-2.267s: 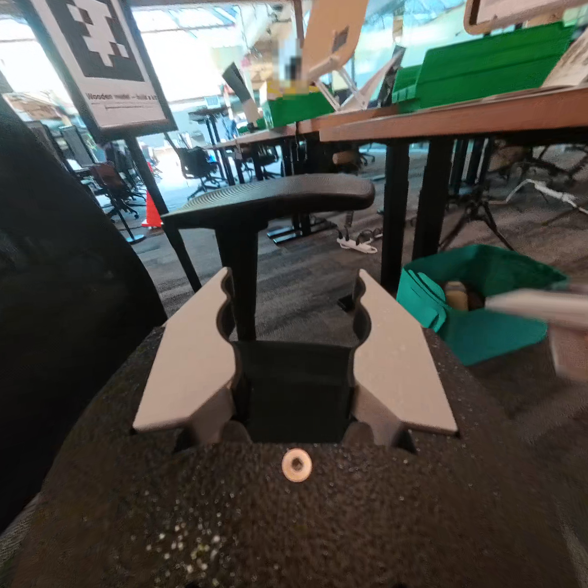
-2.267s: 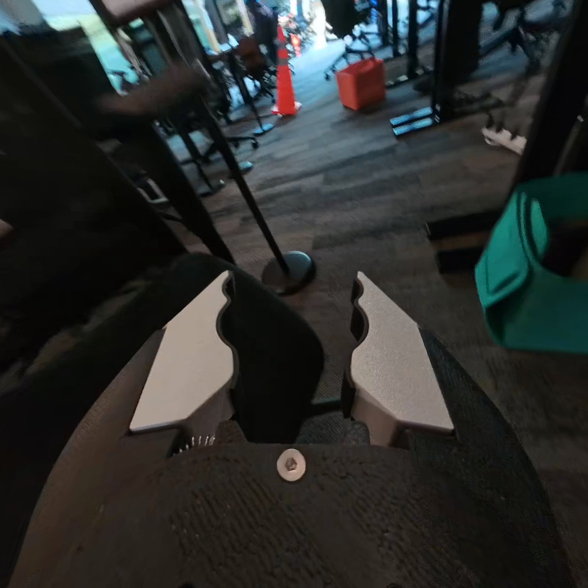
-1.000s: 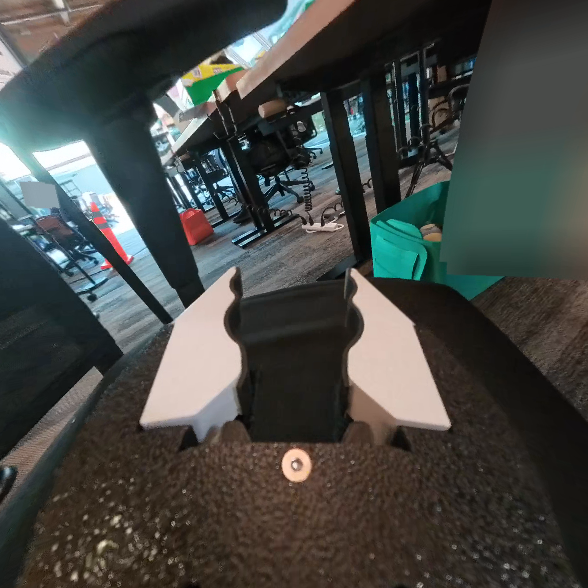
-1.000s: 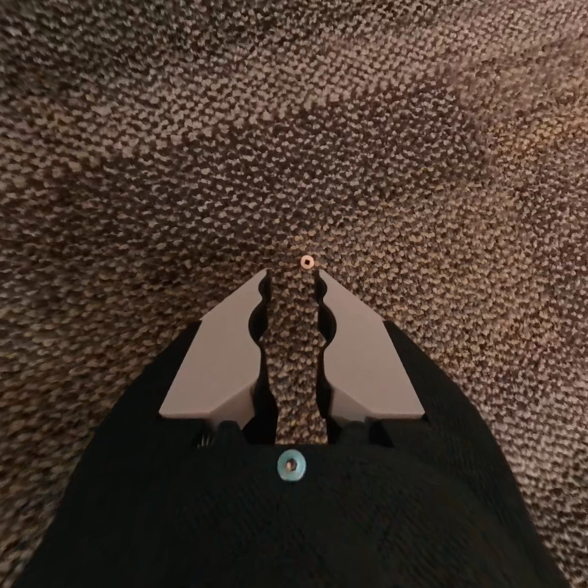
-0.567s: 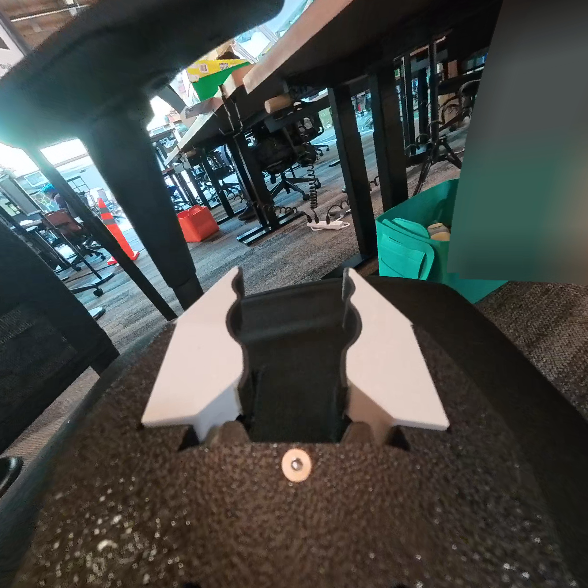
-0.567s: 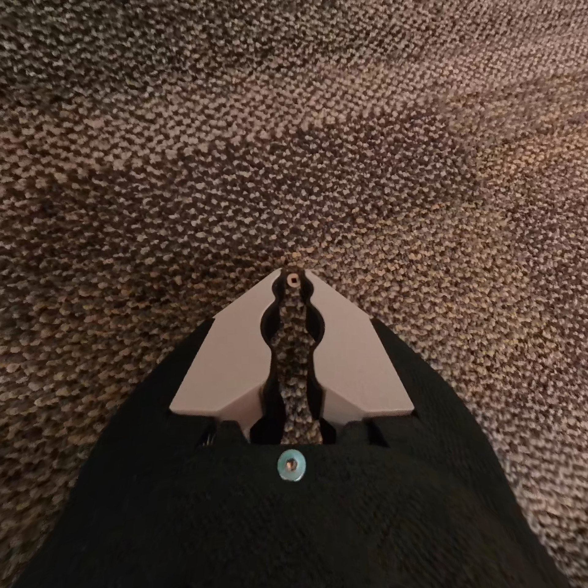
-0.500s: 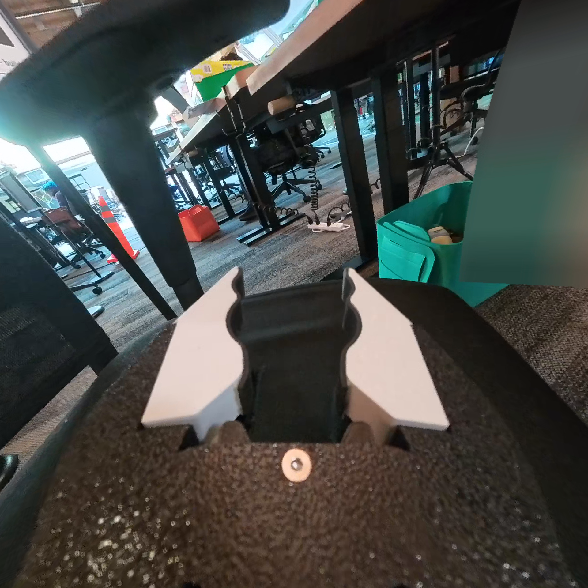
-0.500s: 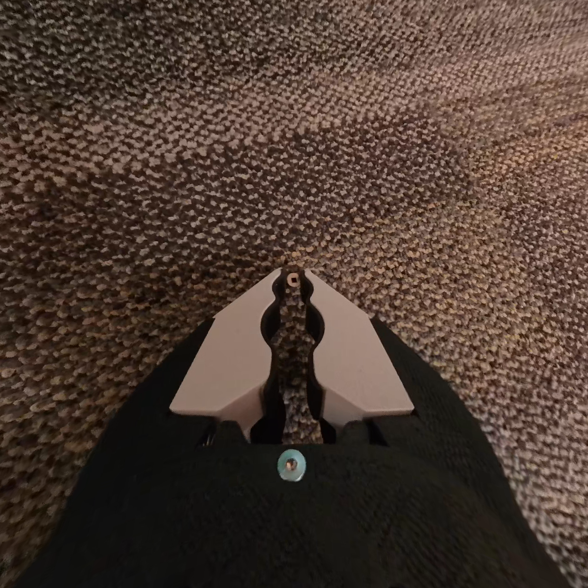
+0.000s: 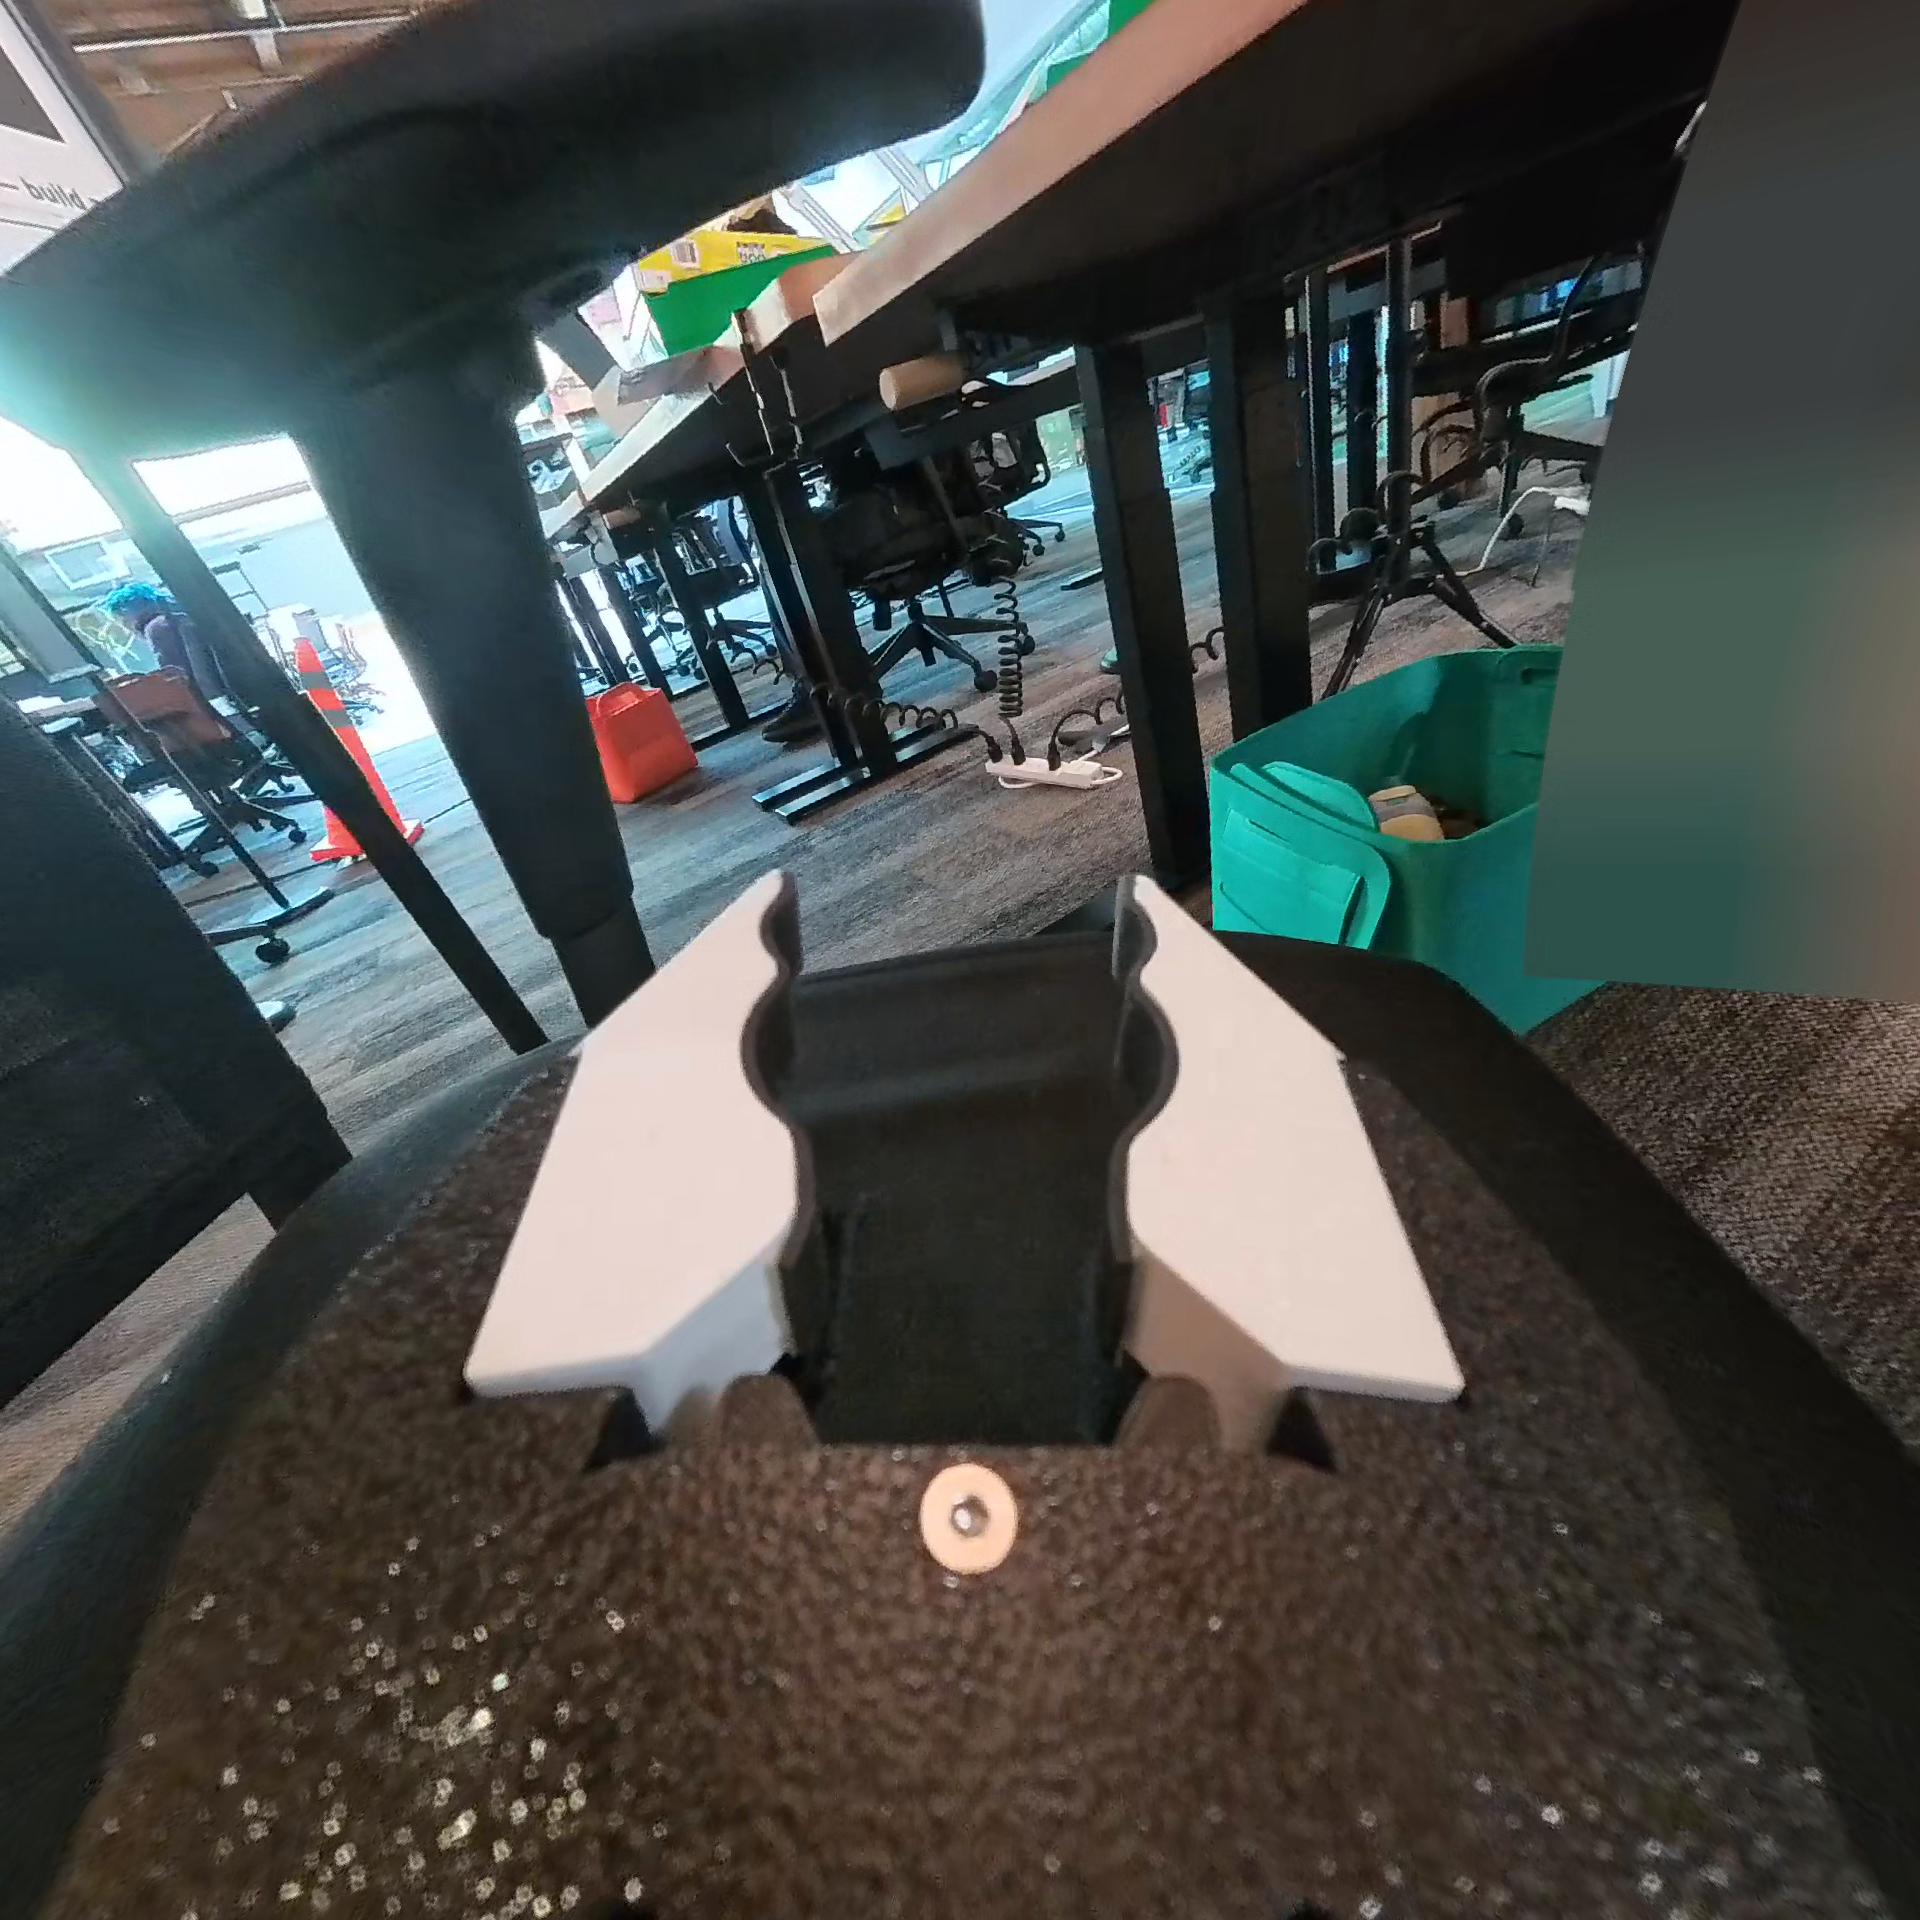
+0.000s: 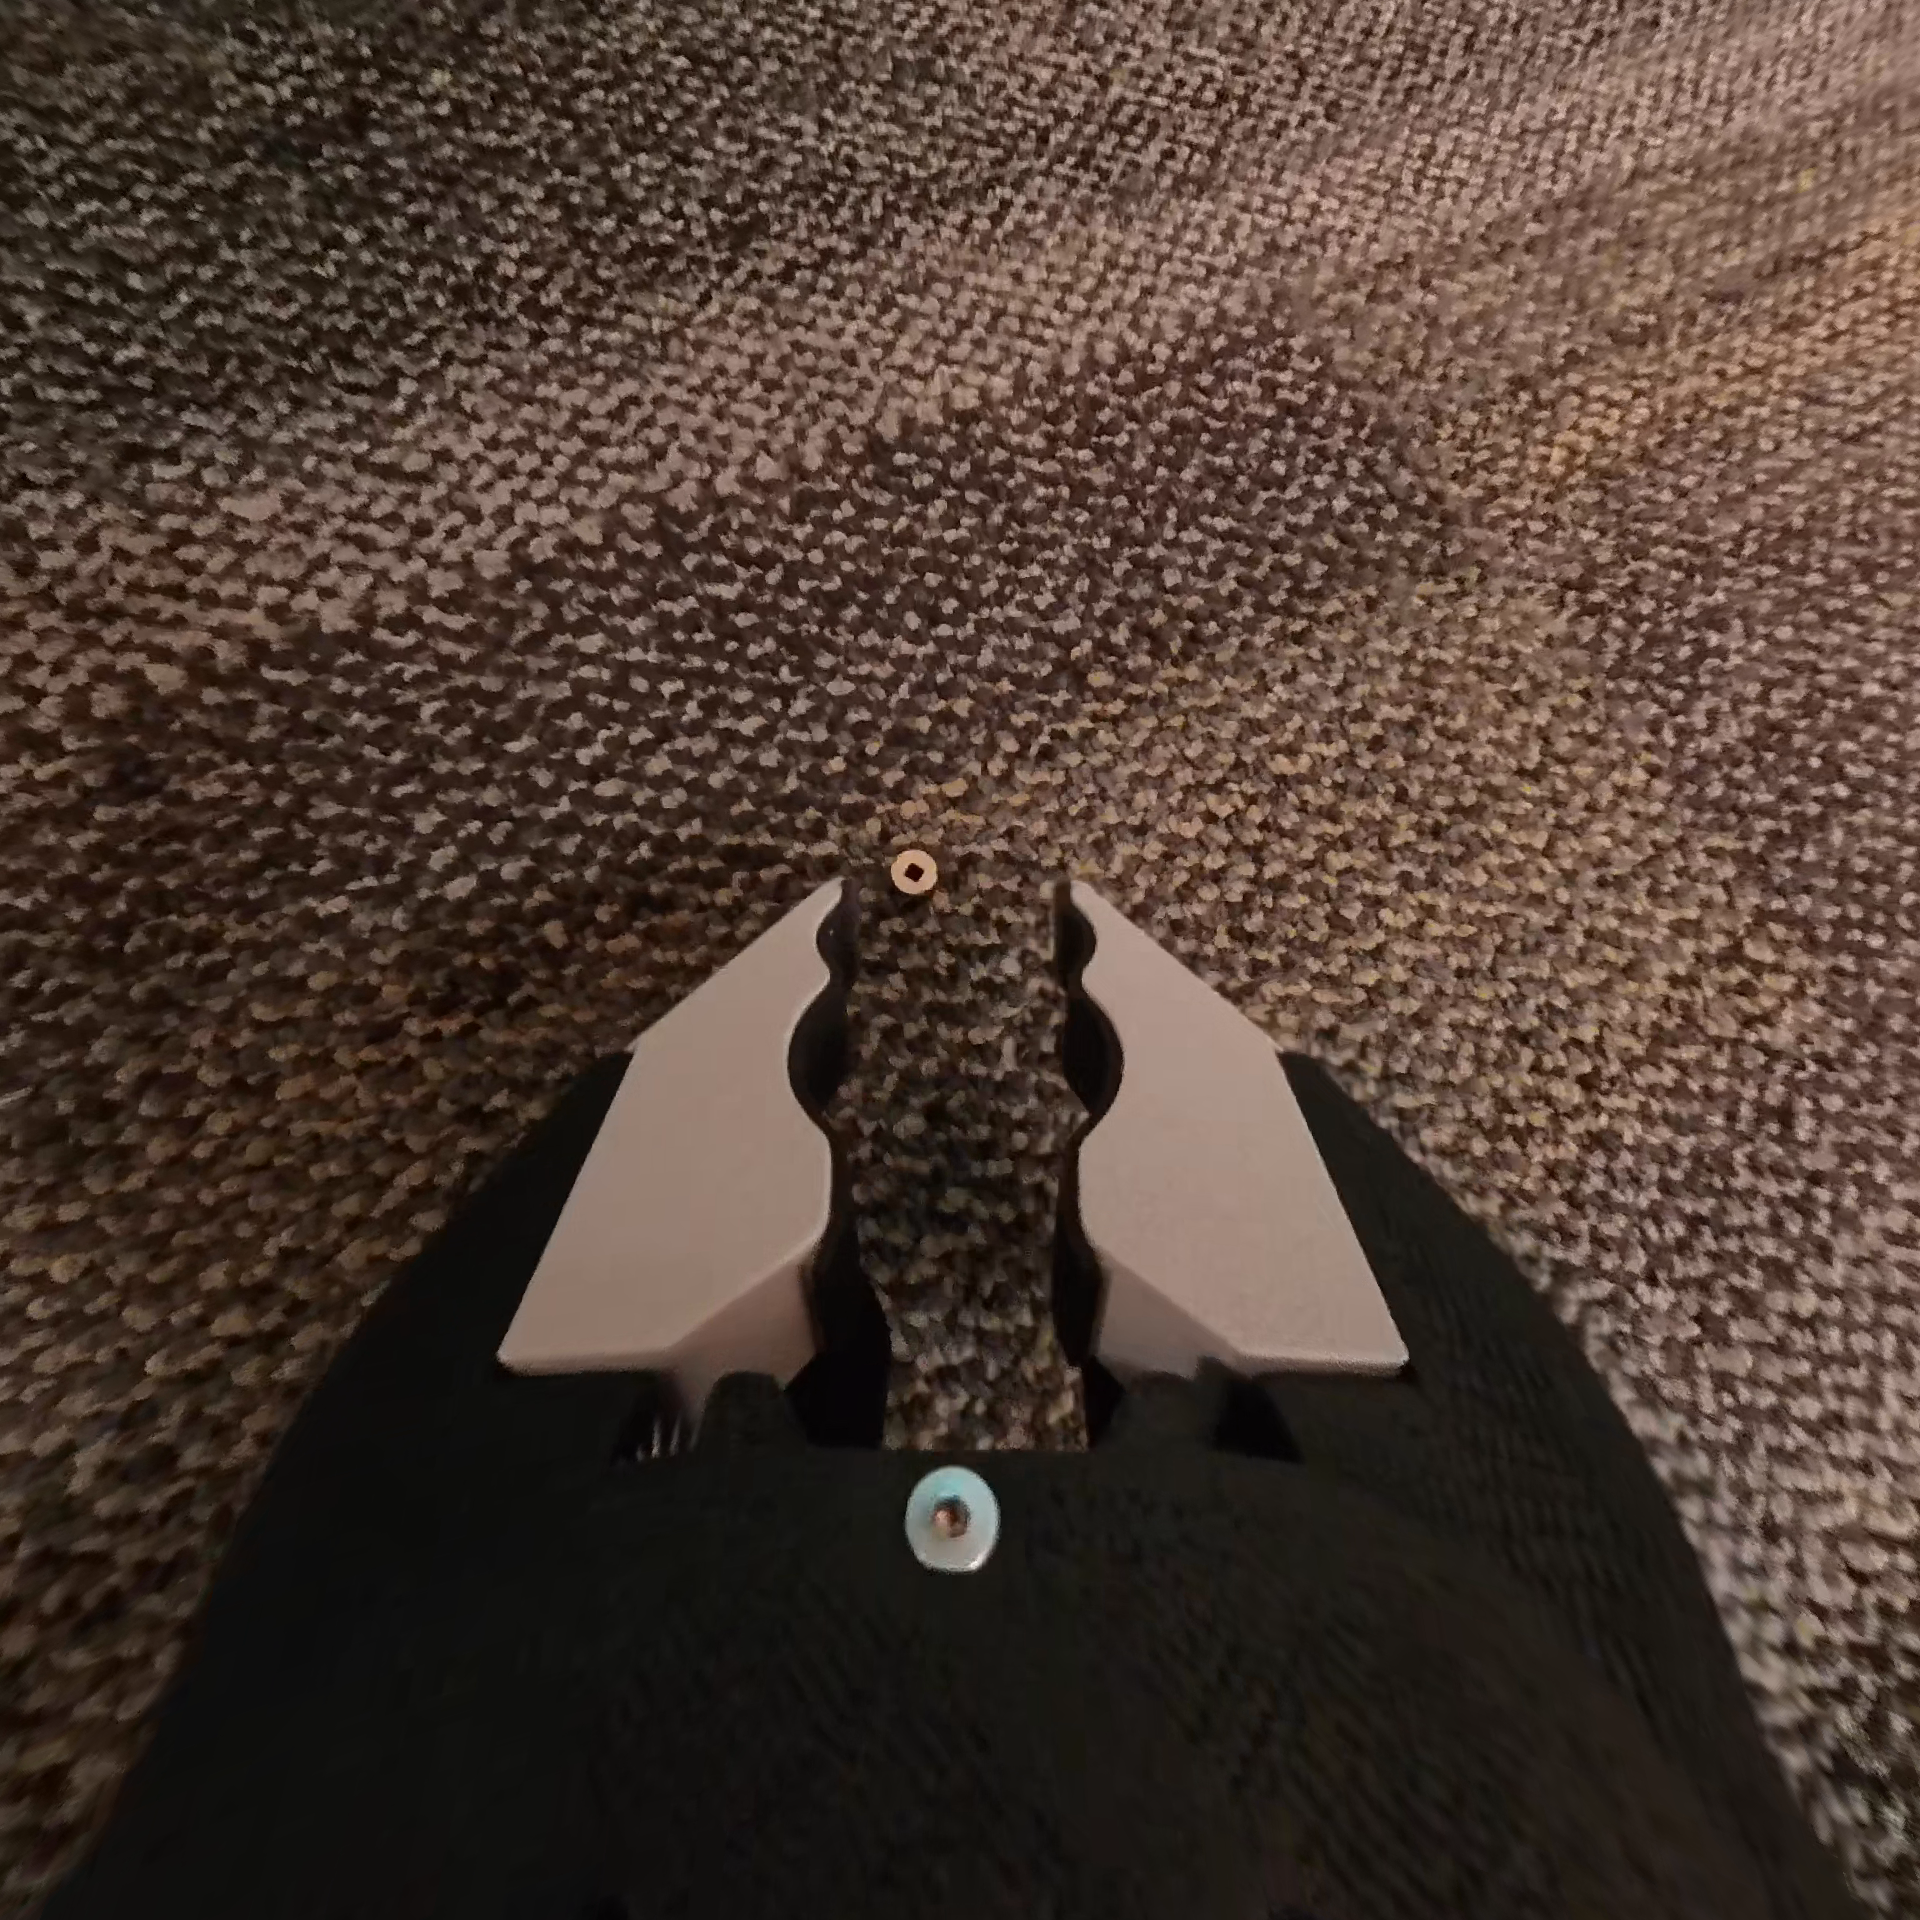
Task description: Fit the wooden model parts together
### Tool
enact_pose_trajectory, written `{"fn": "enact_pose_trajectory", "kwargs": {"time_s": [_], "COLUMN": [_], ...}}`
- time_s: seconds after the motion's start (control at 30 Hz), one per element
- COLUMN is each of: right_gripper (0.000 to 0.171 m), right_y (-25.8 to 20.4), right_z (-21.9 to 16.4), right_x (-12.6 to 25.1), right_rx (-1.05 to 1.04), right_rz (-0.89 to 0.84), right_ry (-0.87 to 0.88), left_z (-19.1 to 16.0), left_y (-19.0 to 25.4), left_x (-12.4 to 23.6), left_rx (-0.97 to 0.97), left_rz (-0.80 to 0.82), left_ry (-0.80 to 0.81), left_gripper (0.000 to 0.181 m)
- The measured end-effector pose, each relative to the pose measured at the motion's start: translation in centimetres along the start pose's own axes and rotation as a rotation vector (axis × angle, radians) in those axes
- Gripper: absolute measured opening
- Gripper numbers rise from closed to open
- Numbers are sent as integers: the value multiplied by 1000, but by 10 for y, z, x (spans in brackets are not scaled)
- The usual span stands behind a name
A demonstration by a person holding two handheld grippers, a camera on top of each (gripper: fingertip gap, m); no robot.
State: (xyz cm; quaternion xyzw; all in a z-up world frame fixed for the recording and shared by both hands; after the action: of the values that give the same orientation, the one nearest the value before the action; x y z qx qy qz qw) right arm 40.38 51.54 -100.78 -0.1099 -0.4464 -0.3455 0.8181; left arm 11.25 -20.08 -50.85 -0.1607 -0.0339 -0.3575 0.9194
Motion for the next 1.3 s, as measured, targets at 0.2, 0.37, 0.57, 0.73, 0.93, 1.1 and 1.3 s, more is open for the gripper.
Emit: {"fn": "enact_pose_trajectory", "kwargs": {"time_s": [0.2, 0.37, 0.57, 0.73, 0.93, 1.1, 1.3], "right_gripper": [22, 11, 7, 6, 7, 7, 7], "right_y": [-6, -10, -23, -86, -205, -313, -430], "right_z": [4, 5, 10, 32, 87, 143, 194], "right_x": [-6, -9, -1, 45, 149, 241, 372], "right_rx": [-3, 25, 154, 390, 550, 617, 648], "right_rz": [75, 92, 58, 58, 233, 405, 584], "right_ry": [-1, 23, -1, 144, 410, 598, 803], "left_z": [-1, -1, -2, -1, 5, 2, 4], "left_y": [2, 2, 3, 4, -2, -12, -11], "left_x": [-2, -2, -3, 1, 17, 18, 29], "left_rx": [-25, -24, -38, -37, 37, 101, 76], "left_rz": [6, 10, 13, 3, -7, -18, 4], "left_ry": [-16, -18, -26, -18, 73, 112, 203], "left_gripper": [59, 59, 57, 54, 53, 54, 60]}}
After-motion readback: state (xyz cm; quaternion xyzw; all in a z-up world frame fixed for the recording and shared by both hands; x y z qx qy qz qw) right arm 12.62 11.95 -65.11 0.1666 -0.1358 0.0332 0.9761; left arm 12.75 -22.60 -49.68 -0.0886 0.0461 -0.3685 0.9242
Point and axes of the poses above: each gripper's, where its closed fingertips meet, x back along the fingers, z out of its top, y = z × x across the jaws, the point moved 5 cm from there along x, back along the fingers, and after that the axes turned 12 degrees about -y, right-handed, at the moved point
